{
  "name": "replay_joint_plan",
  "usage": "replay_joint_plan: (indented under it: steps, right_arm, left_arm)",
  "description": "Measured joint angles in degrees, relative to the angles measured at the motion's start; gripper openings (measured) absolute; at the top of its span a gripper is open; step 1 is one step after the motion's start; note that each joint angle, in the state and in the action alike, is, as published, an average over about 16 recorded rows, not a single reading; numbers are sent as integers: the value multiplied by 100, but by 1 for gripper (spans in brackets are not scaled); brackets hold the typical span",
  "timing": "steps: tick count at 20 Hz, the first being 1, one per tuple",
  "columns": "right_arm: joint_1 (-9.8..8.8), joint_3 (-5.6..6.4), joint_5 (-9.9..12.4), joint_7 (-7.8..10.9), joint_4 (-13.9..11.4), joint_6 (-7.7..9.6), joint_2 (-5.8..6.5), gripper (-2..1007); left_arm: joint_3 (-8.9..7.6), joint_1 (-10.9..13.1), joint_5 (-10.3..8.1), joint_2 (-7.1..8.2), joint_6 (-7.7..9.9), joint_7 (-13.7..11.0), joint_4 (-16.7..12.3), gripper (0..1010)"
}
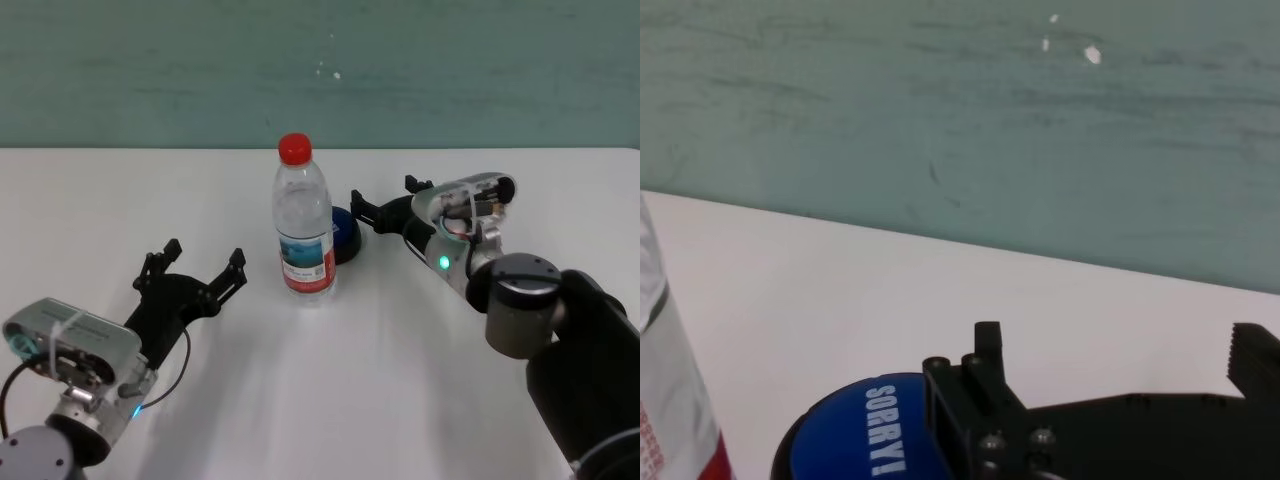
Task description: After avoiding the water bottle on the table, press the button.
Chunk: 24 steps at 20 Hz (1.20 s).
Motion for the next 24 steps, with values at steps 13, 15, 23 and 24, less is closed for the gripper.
replay_joint_plan:
  steps: [13,15,23,24]
  right_arm:
    - [-642,63,155,-75,-1105,148,268,1004]
    - [-745,64,167,-95,-1248,154,297,1004]
    - [-1207,71,172,-212,-1812,89,356,1004]
    - [-1267,74,171,-228,-1883,77,359,1004]
  left_arm:
    - [0,0,0,0,0,0,0,1010]
    - [0,0,0,0,0,0,0,1010]
    - [0,0,0,0,0,0,0,1010]
    - [0,0,0,0,0,0,0,1010]
